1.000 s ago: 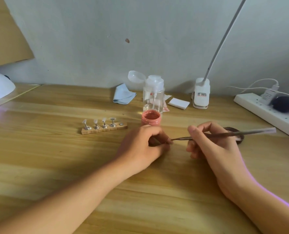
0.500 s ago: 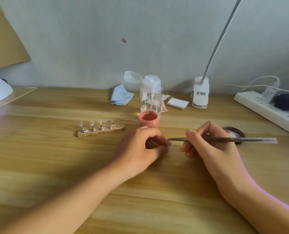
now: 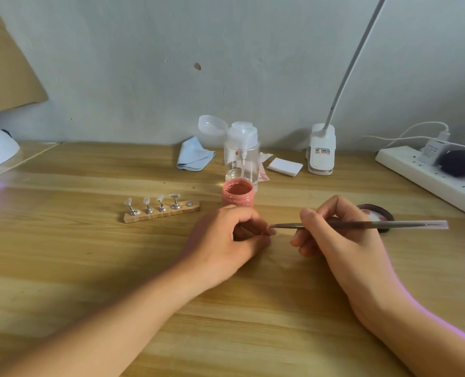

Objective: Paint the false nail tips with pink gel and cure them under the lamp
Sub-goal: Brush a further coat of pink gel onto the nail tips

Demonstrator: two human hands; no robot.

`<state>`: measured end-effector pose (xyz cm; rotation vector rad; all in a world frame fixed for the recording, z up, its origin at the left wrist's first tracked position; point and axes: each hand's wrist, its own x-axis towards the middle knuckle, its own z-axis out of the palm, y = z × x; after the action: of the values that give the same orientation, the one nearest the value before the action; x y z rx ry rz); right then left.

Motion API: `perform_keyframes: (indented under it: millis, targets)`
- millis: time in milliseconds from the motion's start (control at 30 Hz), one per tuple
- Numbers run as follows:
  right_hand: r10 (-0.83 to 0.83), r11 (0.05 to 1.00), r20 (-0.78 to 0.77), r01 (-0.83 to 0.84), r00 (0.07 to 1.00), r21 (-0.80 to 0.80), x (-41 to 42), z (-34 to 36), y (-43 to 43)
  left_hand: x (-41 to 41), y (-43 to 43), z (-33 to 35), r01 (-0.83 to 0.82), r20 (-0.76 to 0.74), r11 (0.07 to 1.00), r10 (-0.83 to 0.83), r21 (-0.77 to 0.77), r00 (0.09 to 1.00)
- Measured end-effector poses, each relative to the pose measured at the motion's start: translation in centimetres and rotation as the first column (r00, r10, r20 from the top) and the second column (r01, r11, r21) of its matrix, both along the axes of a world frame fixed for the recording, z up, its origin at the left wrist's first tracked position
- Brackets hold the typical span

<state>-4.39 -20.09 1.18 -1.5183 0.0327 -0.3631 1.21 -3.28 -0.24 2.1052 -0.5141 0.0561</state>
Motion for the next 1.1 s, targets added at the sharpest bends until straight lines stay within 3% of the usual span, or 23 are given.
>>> perform_keyframes:
  millis: [1100]
  targets:
    - [0.002, 0.998, 0.016, -0.001, 1.000, -0.057, -0.03, 0.04, 0.11, 0.03, 0.07, -0.11, 0.006, 0.018, 0.998, -0.007, 0.056, 1.000]
